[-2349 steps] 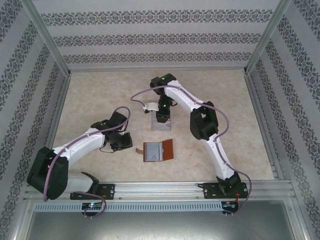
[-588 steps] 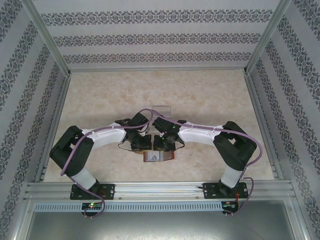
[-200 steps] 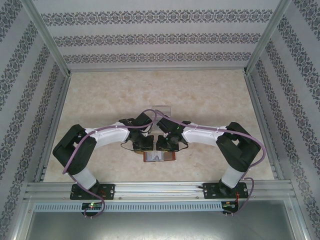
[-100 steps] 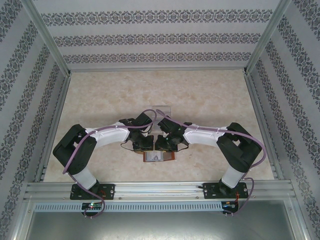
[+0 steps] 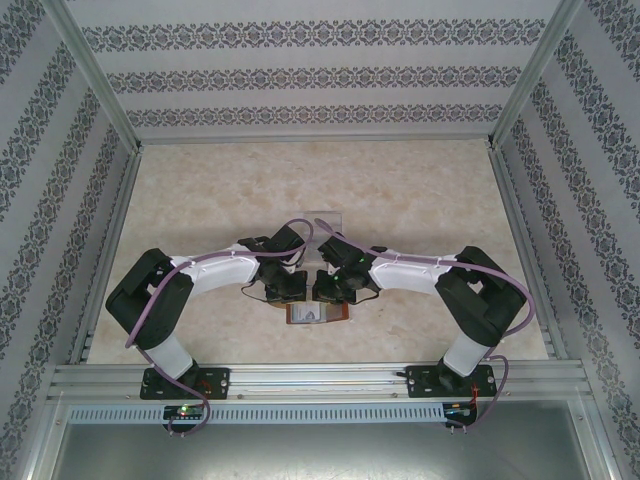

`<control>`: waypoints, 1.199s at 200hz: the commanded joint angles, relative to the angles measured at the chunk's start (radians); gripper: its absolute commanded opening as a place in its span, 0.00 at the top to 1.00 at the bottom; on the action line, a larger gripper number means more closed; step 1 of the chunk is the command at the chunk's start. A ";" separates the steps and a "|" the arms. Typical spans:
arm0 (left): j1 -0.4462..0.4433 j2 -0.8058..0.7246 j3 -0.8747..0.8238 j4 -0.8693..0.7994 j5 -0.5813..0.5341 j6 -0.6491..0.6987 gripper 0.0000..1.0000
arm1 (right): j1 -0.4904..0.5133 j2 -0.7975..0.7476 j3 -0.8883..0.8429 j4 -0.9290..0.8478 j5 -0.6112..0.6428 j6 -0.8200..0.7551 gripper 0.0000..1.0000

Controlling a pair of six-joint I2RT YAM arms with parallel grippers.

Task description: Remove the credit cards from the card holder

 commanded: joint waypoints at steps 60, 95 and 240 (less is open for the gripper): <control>-0.011 0.015 0.000 -0.060 -0.029 0.025 0.96 | -0.023 -0.037 -0.045 0.020 -0.005 0.000 0.94; -0.011 0.008 0.006 -0.074 -0.043 0.031 0.94 | -0.034 -0.052 -0.054 0.003 0.004 -0.010 0.97; -0.011 -0.005 -0.002 -0.080 -0.050 0.028 0.94 | -0.085 -0.117 -0.079 -0.123 0.056 -0.088 0.98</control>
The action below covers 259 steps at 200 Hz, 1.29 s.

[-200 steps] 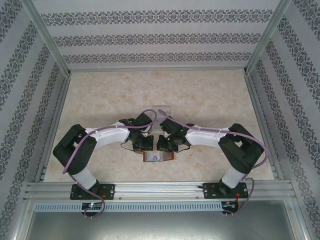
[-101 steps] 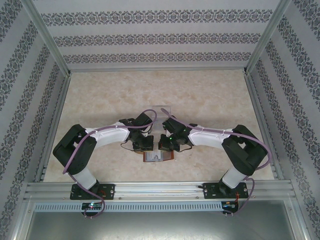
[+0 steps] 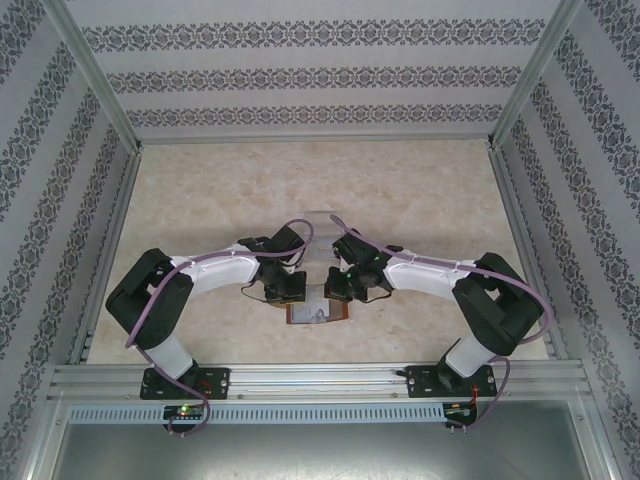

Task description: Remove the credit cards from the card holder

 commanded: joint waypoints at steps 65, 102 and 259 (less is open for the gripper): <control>-0.011 -0.009 -0.006 -0.063 -0.036 0.017 0.94 | -0.024 -0.049 -0.028 -0.121 0.094 -0.061 0.97; -0.011 -0.009 -0.005 -0.062 -0.035 0.016 0.94 | -0.030 -0.060 -0.030 -0.130 0.097 -0.068 0.97; -0.011 -0.013 -0.018 -0.043 -0.033 0.012 0.94 | 0.001 -0.034 0.032 -0.092 0.015 -0.041 0.86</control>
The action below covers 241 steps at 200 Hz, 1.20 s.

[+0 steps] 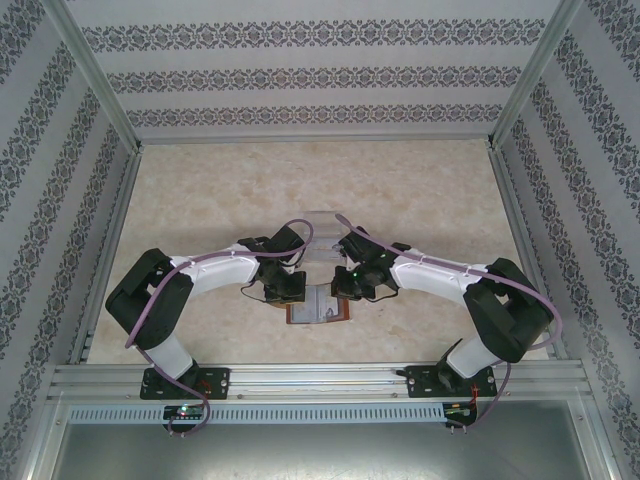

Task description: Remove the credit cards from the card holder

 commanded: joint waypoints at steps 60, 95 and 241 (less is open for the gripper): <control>-0.011 -0.011 -0.016 -0.036 -0.026 0.014 0.95 | 0.041 0.014 0.053 -0.021 -0.026 0.033 0.82; -0.011 -0.012 -0.014 -0.043 -0.025 0.020 0.94 | 0.050 0.026 0.059 -0.027 -0.027 0.044 0.82; -0.011 -0.046 0.009 -0.062 -0.030 0.021 0.93 | 0.063 0.010 0.077 -0.065 -0.004 0.045 0.90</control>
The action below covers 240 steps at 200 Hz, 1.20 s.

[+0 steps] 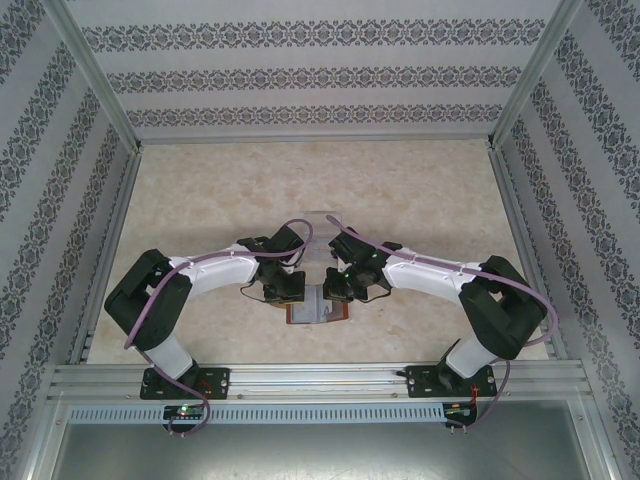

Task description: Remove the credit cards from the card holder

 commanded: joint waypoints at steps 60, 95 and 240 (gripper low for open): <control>-0.011 -0.064 0.042 -0.080 -0.018 0.022 0.92 | 0.011 -0.059 0.029 -0.063 0.022 0.012 0.91; -0.011 -0.068 0.054 -0.091 -0.020 0.027 0.92 | 0.011 -0.076 0.032 -0.077 0.027 0.004 0.91; 0.009 -0.118 -0.012 -0.076 -0.040 0.026 0.92 | 0.042 -0.009 0.315 -0.537 0.239 -0.762 0.92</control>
